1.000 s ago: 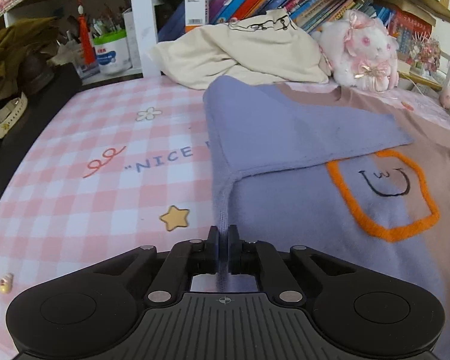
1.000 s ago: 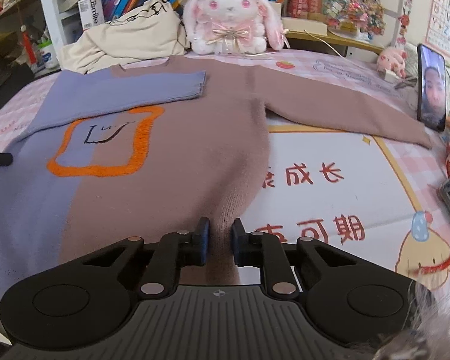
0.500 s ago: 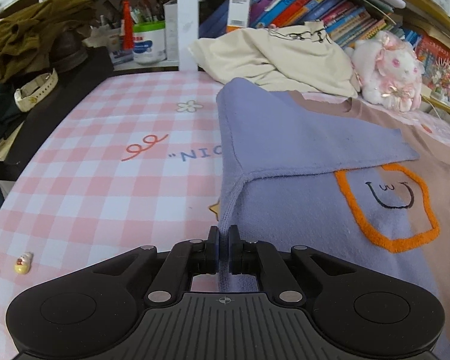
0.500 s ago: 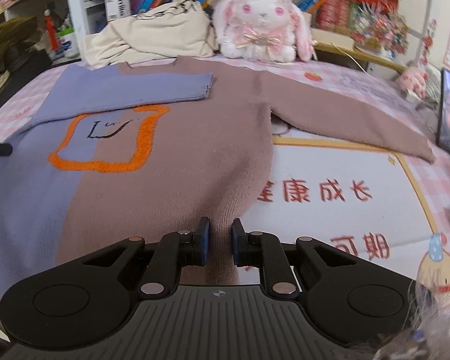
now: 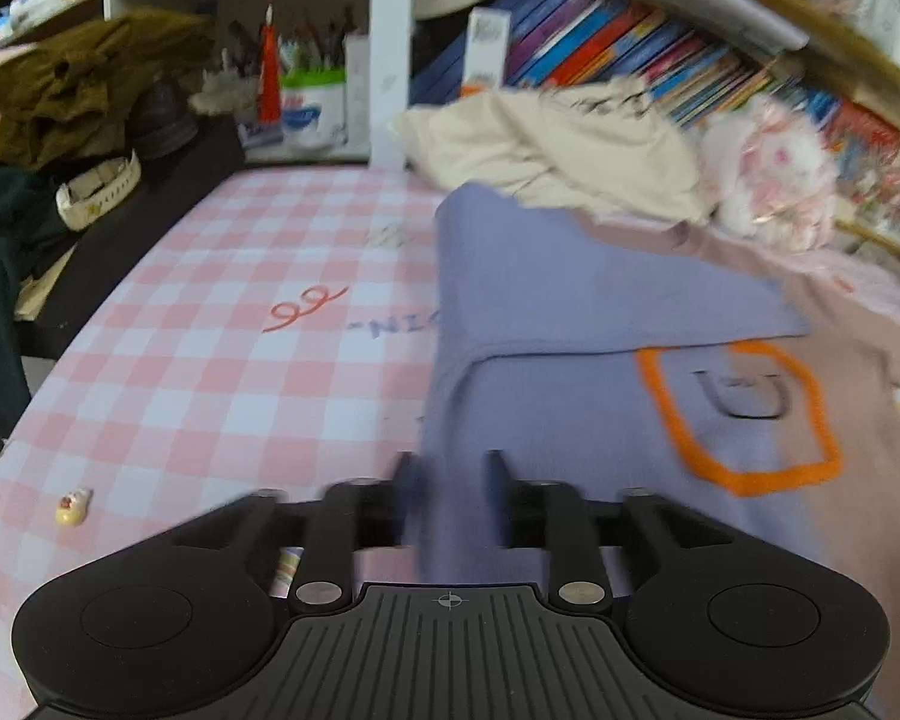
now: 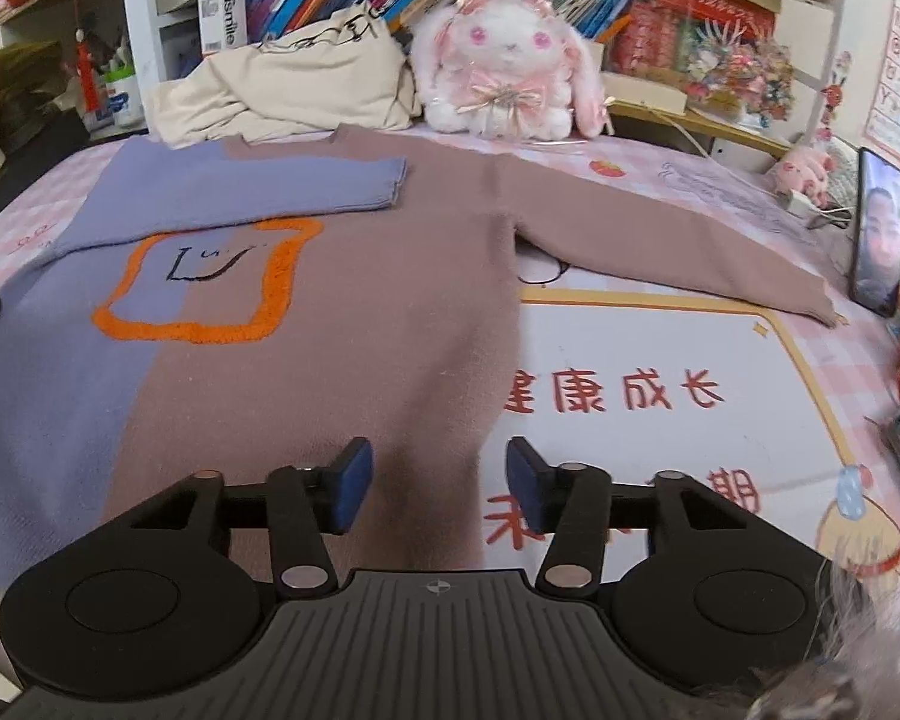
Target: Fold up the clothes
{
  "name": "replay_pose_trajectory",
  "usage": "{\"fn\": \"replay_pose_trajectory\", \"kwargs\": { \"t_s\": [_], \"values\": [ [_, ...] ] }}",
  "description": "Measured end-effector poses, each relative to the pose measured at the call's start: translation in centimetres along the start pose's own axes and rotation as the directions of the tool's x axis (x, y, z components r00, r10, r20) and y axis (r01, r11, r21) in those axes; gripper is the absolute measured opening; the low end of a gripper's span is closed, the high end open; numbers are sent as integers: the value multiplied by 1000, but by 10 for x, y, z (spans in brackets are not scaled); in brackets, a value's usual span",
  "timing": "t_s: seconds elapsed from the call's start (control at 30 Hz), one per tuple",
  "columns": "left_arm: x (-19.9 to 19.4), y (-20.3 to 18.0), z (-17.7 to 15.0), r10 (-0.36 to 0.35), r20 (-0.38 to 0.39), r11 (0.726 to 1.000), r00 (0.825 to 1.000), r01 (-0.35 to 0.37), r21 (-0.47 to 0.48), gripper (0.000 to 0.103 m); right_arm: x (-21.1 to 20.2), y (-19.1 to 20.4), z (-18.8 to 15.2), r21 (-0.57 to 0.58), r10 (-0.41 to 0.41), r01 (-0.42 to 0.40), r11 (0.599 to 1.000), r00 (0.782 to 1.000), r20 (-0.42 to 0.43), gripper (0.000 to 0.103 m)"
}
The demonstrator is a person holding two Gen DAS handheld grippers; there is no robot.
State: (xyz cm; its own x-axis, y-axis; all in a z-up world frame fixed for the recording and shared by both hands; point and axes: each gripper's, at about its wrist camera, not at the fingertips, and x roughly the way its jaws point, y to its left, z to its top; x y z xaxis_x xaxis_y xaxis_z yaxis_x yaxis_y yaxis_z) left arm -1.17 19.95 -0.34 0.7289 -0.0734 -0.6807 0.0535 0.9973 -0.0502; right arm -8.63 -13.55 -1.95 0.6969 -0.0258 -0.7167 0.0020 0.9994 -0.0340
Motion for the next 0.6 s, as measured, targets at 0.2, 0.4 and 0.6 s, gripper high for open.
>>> {"fn": "replay_pose_trajectory", "kwargs": {
  "t_s": [0.2, 0.4, 0.6],
  "values": [
    [-10, -48, -17, -31, 42, 989, 999, 25, 148, 79, -15, -10, -4, 52, -55, 54, 997, 998, 24, 68],
    [-11, -95, -25, -85, 61, 948, 994, 62, 312, 89, -20, -17, -10, 41, -82, 81, 996, 997, 12, 73],
    [-9, -116, -31, -82, 50, 937, 995, 60, 345, 91, -16, -33, -11, 55, -84, 83, 995, 996, 7, 76]
  ]
}}
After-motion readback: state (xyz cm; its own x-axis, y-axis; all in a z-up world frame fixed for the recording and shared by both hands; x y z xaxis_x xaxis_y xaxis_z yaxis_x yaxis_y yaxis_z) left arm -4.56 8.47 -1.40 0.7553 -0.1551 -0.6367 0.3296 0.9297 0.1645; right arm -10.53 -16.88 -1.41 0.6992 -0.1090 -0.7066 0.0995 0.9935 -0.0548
